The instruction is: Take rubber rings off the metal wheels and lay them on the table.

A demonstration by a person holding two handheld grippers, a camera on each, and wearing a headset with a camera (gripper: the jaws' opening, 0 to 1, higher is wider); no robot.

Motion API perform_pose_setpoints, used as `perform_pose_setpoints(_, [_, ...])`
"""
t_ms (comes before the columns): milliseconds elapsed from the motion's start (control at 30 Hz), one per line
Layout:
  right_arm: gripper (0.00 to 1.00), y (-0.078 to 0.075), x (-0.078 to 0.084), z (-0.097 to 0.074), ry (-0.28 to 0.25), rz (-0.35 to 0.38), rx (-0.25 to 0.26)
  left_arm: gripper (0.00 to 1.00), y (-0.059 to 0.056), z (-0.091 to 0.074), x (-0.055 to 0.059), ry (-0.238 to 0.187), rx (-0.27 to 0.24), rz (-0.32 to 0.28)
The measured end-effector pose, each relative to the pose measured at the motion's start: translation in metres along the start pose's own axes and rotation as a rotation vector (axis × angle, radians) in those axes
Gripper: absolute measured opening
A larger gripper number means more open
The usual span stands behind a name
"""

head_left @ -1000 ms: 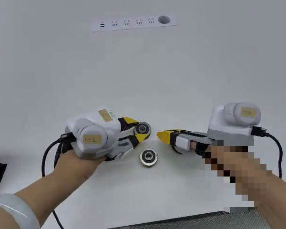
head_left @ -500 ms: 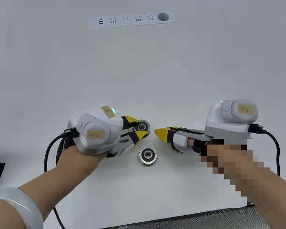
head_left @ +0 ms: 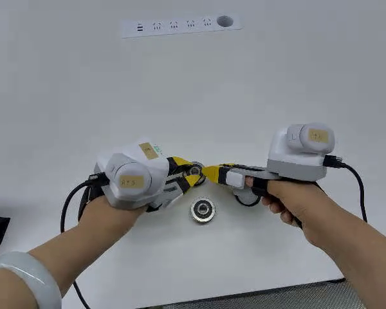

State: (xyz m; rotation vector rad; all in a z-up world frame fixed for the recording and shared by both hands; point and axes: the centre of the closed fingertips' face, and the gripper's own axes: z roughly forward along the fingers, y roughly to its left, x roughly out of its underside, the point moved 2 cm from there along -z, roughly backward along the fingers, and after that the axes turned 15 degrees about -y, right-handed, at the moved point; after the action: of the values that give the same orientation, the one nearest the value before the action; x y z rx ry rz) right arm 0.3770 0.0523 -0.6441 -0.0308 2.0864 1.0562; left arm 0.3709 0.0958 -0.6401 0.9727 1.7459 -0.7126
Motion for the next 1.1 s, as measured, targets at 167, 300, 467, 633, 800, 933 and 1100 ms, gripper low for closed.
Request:
perform_pose_setpoints(167, [0.15,-0.001,0.000,0.005,0.007,0.007,-0.009,0.14,0.000,0.000,0.000,-0.004,-0.003,-0.003])
perform_pose_setpoints(300, [0.17,-0.002,0.000,0.008,0.013,0.016,-0.018,0.14,0.000,0.000,0.001,-0.006,-0.006,-0.005])
perform_pose_setpoints(467, [0.17,-0.004,0.002,0.012,0.027,0.038,-0.027,0.14,0.000,0.000,0.001,-0.009,-0.007,-0.007])
perform_pose_setpoints(633, [0.18,-0.003,0.005,0.013,0.045,0.058,-0.040,0.14,0.000,0.000,0.000,-0.012,-0.006,-0.007])
perform_pose_setpoints(800, [0.19,-0.001,0.006,0.011,0.057,0.071,-0.051,0.14,0.000,0.000,0.001,-0.014,-0.007,-0.010])
perform_pose_setpoints(933, [0.18,0.000,0.005,0.009,0.069,0.073,-0.058,0.14,0.000,0.000,0.001,-0.015,-0.007,-0.010])
perform_pose_setpoints(1100, [0.17,0.000,0.006,0.005,0.082,0.073,-0.063,0.14,0.000,0.000,0.001,-0.015,-0.008,-0.010])
